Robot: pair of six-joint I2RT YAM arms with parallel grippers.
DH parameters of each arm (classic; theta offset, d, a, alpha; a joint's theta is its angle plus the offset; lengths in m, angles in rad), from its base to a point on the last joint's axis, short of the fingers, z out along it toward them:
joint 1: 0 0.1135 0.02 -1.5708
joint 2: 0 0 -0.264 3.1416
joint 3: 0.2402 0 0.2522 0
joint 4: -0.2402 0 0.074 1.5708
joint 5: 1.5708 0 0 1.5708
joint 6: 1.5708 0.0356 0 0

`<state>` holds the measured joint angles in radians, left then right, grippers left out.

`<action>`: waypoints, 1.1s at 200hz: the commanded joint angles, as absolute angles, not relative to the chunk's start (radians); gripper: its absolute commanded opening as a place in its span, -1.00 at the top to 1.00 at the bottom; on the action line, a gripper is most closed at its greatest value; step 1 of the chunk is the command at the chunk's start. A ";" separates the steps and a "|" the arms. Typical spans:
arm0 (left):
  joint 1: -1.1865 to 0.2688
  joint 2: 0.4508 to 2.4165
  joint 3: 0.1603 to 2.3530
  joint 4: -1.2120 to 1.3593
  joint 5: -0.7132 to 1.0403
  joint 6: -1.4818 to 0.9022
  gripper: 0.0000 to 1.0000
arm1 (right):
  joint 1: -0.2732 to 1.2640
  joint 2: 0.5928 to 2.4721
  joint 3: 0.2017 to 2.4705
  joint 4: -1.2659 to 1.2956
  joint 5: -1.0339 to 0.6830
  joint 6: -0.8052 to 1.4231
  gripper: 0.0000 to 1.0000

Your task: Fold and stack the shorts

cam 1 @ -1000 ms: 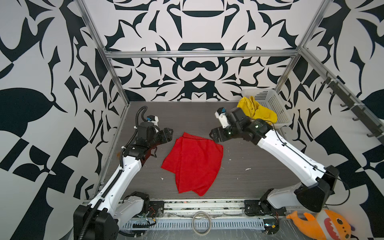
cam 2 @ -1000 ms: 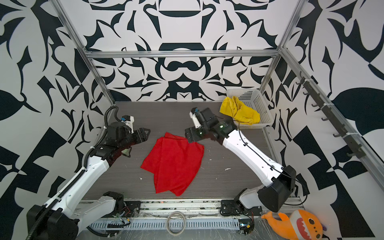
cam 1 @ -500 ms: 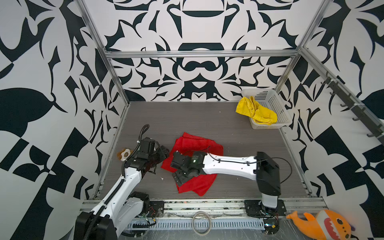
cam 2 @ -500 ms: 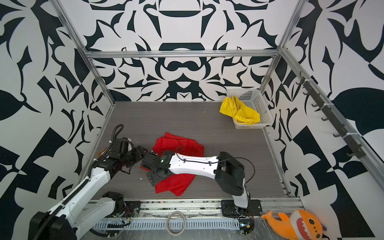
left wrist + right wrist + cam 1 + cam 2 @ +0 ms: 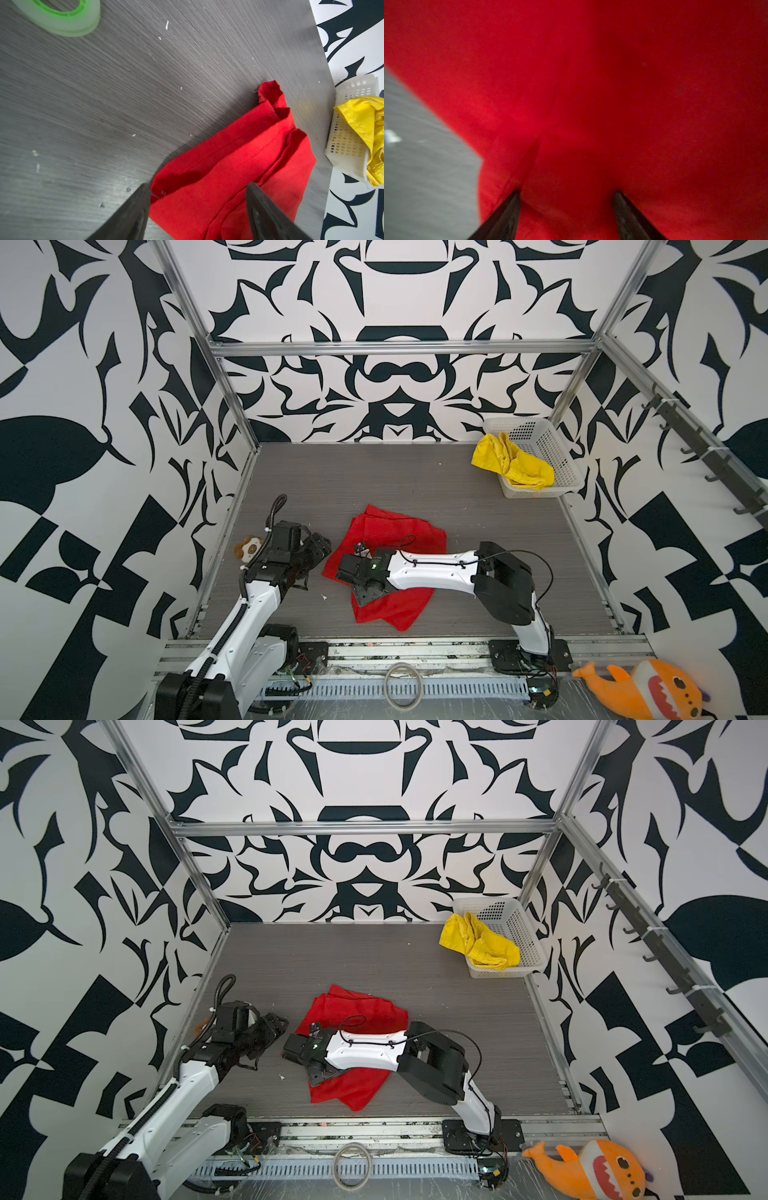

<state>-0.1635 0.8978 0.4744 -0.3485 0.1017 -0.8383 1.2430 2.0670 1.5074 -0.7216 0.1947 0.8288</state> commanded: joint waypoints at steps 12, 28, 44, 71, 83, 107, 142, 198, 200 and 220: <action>-0.161 0.890 0.474 -0.341 0.110 -0.852 -0.51 | 1.233 1.996 1.451 -0.690 0.247 0.865 -0.28; -0.161 0.891 0.479 -0.343 0.110 -0.853 -0.51 | 1.226 1.980 1.431 -0.678 0.252 0.866 -0.14; -0.161 0.888 0.482 -0.343 0.113 -0.853 -0.51 | 1.224 1.952 1.420 -0.667 0.266 0.856 0.01; -0.161 0.885 0.485 -0.345 0.109 -0.852 -0.51 | 1.223 1.885 1.394 -0.646 0.303 0.844 0.74; -0.160 0.885 0.485 -0.343 0.107 -0.853 -0.51 | 1.218 1.858 1.382 -0.635 0.314 0.834 0.93; -0.160 0.882 0.489 -0.340 0.110 -0.848 -0.51 | 1.201 1.795 1.367 -0.618 0.325 0.803 1.00; -0.161 0.858 0.532 -0.331 0.122 -0.798 -0.51 | 1.153 1.624 1.426 -0.612 0.357 0.682 1.00; -0.161 0.861 0.738 -0.407 0.090 -0.680 -0.51 | 0.992 1.438 1.744 -0.572 0.218 0.318 1.00; -0.161 0.863 0.747 -0.413 0.089 -0.675 -0.51 | 0.991 1.441 1.762 -0.575 0.212 0.303 1.00; -0.161 0.884 0.836 -0.446 0.075 -0.629 -0.51 | 0.989 1.492 1.986 -0.619 0.091 0.170 1.00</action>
